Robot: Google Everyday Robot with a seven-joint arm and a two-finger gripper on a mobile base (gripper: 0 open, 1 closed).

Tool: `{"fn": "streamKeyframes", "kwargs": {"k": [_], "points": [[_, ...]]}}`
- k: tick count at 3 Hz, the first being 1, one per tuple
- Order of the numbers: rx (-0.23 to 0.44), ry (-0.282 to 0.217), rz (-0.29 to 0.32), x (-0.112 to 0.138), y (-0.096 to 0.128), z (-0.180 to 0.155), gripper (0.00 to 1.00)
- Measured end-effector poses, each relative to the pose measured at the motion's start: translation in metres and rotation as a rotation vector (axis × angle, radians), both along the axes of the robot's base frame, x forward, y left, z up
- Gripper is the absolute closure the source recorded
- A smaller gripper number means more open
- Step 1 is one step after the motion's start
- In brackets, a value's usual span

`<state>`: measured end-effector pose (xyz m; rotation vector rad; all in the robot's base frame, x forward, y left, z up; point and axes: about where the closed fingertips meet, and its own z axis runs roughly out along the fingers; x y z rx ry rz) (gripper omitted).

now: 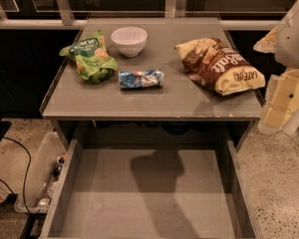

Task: Place redbull can into top drawer

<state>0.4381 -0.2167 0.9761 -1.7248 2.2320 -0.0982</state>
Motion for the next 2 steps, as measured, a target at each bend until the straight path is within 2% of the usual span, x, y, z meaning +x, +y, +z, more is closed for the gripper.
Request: {"fn": "streamKeyframes", "kwargs": {"k": [2], "points": [[0.006, -0.013, 0.017, 0.0097, 0.0081, 0.0014, 0.00]]}}
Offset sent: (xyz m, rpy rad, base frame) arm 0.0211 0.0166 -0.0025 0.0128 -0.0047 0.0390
